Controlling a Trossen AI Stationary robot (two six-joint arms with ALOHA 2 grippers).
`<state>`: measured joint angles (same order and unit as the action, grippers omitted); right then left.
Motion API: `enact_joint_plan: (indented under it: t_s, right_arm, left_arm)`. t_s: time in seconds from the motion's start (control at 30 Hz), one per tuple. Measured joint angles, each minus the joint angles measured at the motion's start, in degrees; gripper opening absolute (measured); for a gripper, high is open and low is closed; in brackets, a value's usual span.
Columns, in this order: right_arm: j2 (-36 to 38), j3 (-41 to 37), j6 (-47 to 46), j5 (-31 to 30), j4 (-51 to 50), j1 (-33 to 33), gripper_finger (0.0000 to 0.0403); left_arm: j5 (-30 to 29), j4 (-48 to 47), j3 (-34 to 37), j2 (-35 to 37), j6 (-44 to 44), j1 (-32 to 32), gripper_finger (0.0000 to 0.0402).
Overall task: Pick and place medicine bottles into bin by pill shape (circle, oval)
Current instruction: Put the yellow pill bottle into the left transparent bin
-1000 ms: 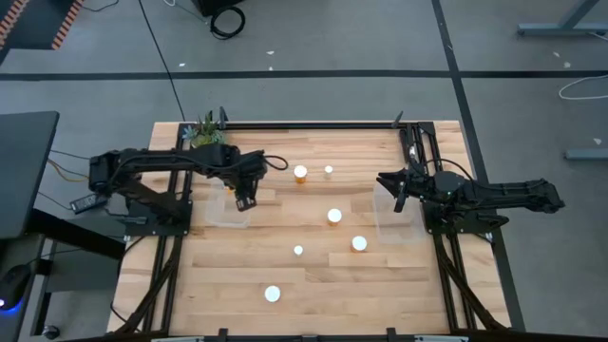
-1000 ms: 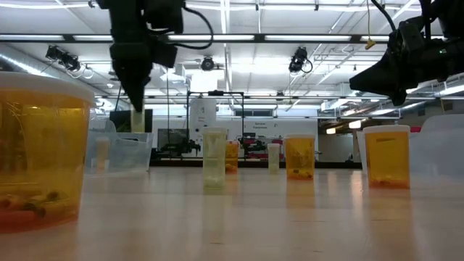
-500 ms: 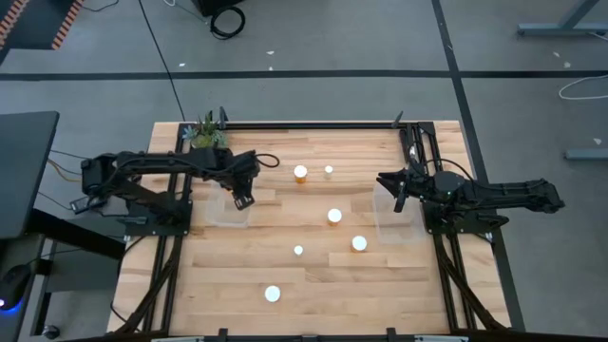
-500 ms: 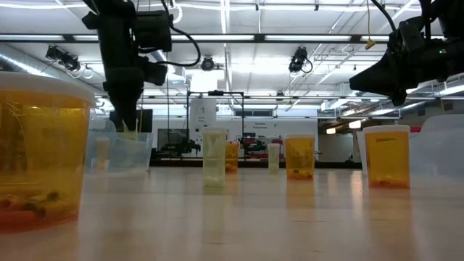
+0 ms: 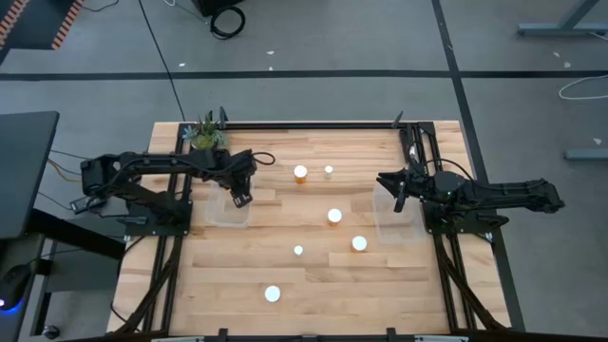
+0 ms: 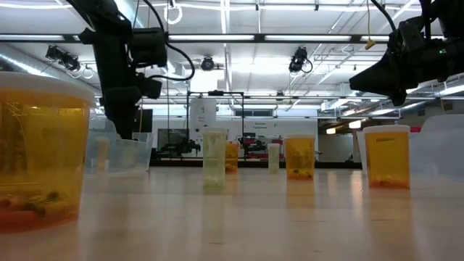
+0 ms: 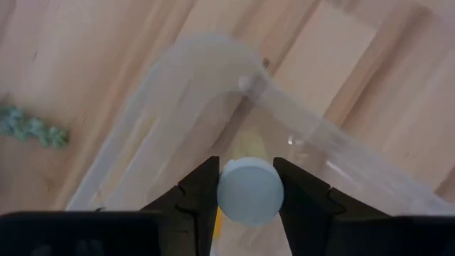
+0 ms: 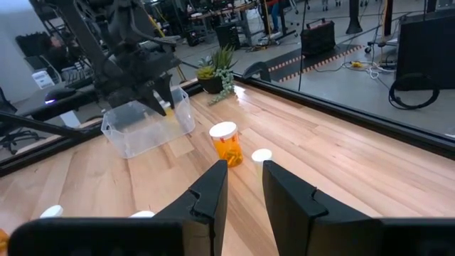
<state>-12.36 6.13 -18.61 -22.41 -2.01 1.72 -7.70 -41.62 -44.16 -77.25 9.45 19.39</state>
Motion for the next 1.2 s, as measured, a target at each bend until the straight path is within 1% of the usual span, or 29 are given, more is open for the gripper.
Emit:
enact_joint_plan:
  t_s: [0.17,0.4,0.63,0.93,1.2]
  right_arm:
    - [0.0,0.0,0.0,0.0,0.0,0.0,0.0097]
    - [0.0,0.0,0.0,0.0,0.0,0.0,0.0097]
    - [0.0,0.0,0.0,0.0,0.0,0.0,0.0097]
    - [0.0,0.0,0.0,0.0,0.0,0.0,0.0097]
    - [0.0,0.0,0.0,0.0,0.0,0.0,0.0097]
  left_arm:
    - [0.0,0.0,0.6,0.0,0.8,-0.1,0.0133]
    - [0.0,-0.5,0.6,0.0,0.4,-0.4,0.0144]
    - [0.0,-0.4,0.6,0.0,0.4,-0.3,0.0143]
    - [0.0,-0.4,0.6,0.0,0.4,-0.4,0.0178]
    - [-0.3,-0.7,-0.5,0.0,-0.2,-0.4,0.0185]
